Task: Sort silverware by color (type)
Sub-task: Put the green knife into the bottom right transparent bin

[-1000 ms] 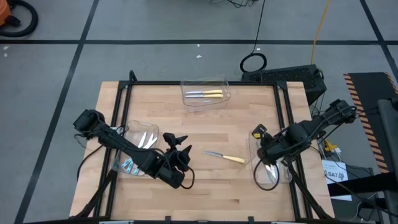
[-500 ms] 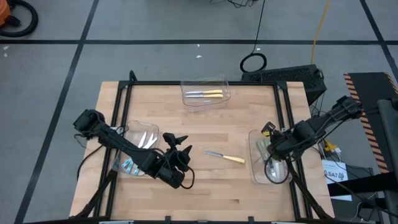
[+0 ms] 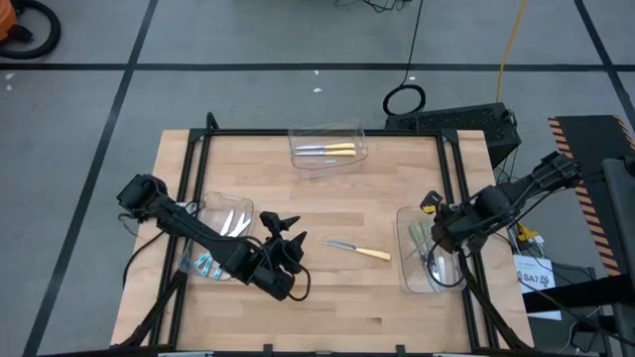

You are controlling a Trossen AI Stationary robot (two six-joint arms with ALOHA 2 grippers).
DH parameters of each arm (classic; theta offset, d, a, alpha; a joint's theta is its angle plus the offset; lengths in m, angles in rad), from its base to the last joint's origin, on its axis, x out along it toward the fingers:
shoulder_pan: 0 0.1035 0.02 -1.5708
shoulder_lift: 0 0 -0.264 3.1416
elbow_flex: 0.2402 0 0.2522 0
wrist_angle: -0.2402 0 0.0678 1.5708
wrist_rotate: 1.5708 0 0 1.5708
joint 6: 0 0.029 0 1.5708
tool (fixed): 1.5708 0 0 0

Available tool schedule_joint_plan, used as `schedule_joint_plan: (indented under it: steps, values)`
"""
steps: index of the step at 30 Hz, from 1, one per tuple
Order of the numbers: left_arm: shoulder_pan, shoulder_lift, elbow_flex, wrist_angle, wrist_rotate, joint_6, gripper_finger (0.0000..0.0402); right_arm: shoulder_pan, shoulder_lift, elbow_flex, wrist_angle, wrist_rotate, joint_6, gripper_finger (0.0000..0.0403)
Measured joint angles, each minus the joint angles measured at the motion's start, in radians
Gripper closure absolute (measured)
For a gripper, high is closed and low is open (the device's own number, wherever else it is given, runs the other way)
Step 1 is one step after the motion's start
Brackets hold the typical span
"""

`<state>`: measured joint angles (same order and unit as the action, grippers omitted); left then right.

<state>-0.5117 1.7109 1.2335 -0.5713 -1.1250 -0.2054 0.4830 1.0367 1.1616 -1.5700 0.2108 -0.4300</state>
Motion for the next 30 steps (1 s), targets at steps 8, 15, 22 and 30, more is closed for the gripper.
schedule_joint_plan:
  steps: [8,15,22,30]
  values:
    - [0.0,0.0,0.0,0.0,0.006,-0.001,0.0153,-0.013,-0.035,-0.086,-0.001,-0.009,-0.004,0.0377]
    - [0.0,0.0,0.0,0.0,0.006,-0.008,0.0153,-0.013,-0.057,-0.165,-0.001,-0.032,-0.012,0.0372]
    - [0.0,0.0,0.0,0.0,0.006,-0.01,0.0153,-0.011,-0.037,-0.191,0.0,-0.059,0.022,0.0367]
    - [0.0,0.0,0.0,0.001,0.006,-0.01,0.0153,-0.01,-0.017,-0.192,-0.001,-0.057,0.122,0.0311]
